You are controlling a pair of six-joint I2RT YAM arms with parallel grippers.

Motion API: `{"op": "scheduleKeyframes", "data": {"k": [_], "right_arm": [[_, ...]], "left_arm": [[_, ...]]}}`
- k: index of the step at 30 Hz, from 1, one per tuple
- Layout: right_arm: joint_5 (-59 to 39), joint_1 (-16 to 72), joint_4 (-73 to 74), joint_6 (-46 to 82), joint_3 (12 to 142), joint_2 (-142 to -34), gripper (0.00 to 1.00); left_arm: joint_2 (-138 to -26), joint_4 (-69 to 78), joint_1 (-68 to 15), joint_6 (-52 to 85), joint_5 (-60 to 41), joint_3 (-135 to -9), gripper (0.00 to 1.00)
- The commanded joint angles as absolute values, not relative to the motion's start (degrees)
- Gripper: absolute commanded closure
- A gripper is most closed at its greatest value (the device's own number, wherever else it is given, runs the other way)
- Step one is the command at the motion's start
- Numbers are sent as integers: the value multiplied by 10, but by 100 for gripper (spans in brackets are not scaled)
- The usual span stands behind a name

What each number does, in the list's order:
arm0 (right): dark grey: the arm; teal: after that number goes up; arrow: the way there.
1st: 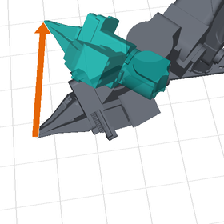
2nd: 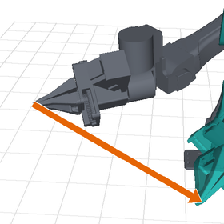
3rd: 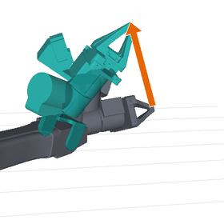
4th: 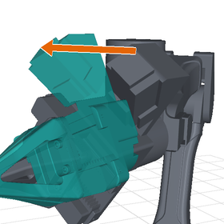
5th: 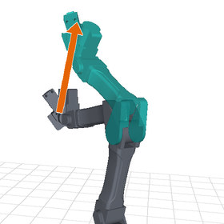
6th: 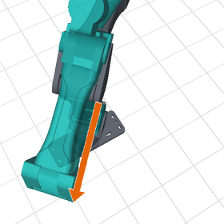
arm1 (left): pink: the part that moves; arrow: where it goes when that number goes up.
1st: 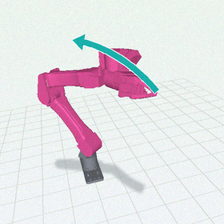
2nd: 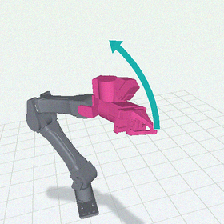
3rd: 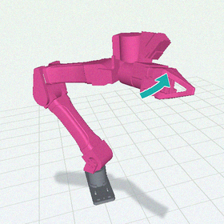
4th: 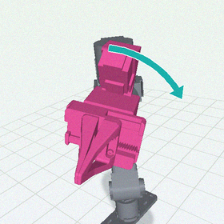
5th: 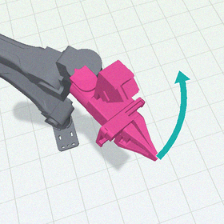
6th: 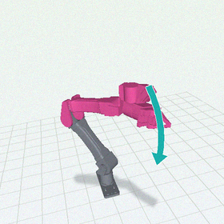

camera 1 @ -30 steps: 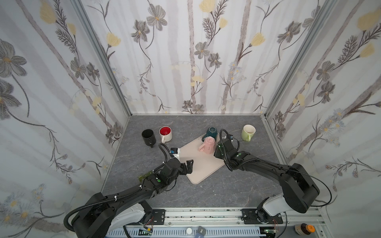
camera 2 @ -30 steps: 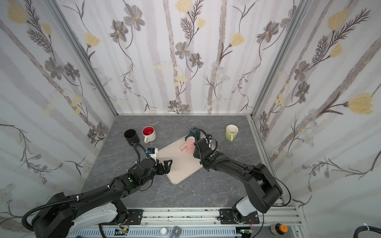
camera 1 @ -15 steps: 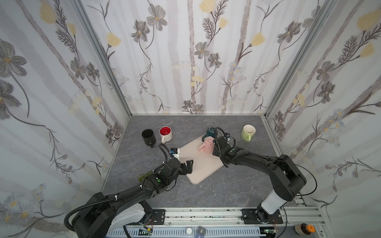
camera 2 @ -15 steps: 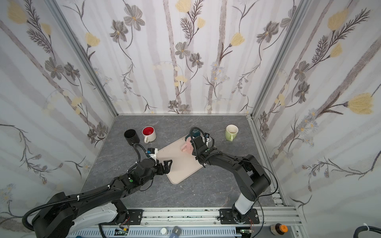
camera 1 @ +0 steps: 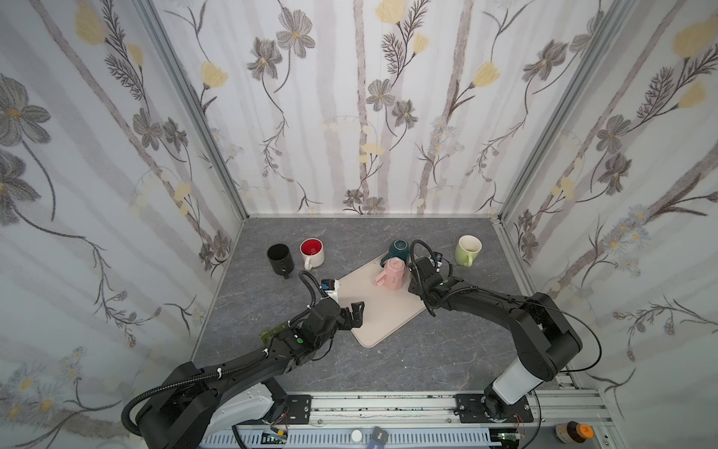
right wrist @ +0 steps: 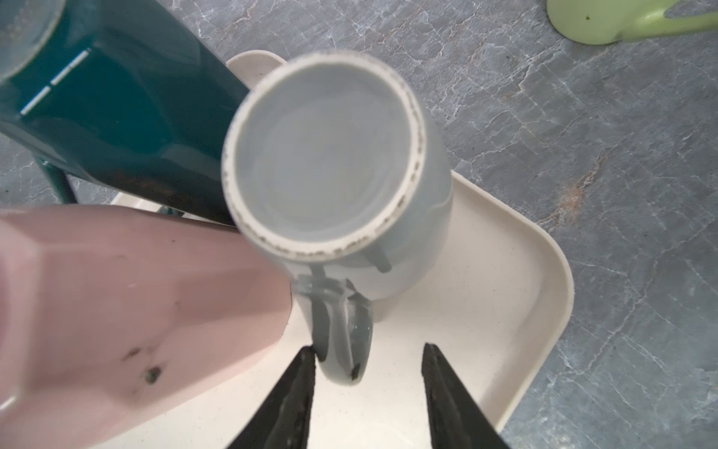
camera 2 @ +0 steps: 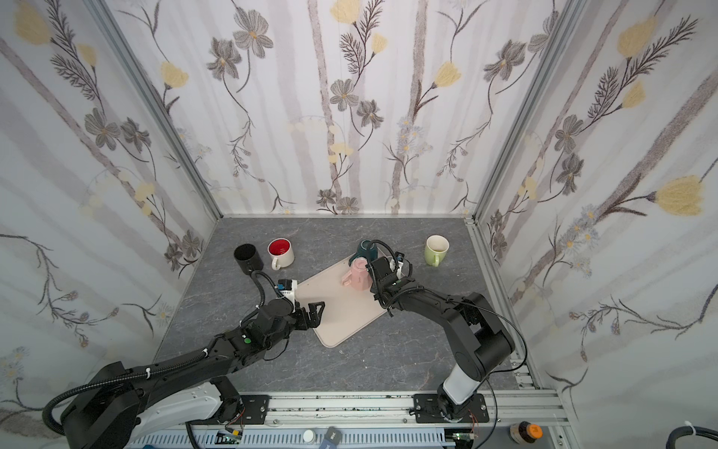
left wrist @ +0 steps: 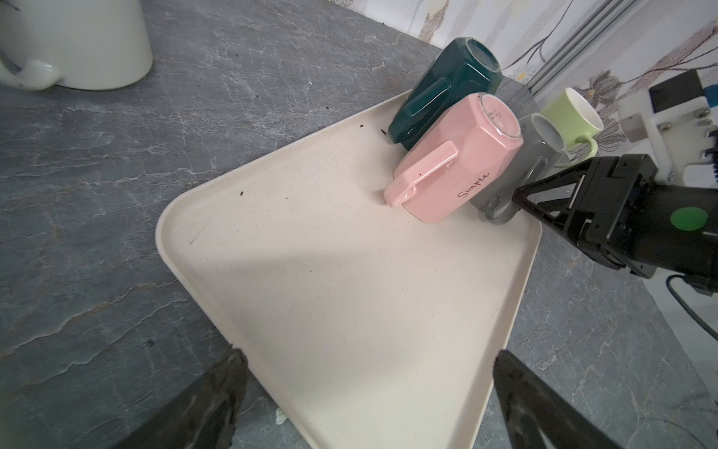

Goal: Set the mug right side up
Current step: 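Lower the right gripper onto the grey mug's handle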

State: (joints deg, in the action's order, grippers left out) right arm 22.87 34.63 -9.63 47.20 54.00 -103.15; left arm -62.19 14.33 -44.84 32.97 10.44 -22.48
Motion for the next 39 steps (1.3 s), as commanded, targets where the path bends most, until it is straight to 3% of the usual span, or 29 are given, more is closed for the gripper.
{"op": "scheduleKeyframes", "data": {"k": [1,30,39], "right_arm": [[236,345,-80,469,543,-1026,53],[215,301,-107,406,530,-979,56],[193,295,-133,375,567,-998,64]], "left_arm": [[-624,159,-447,332,109,-225,0],[-634,163,-446,340,98,-226,0],[-632,163,-446,340,98,-226,0]]}}
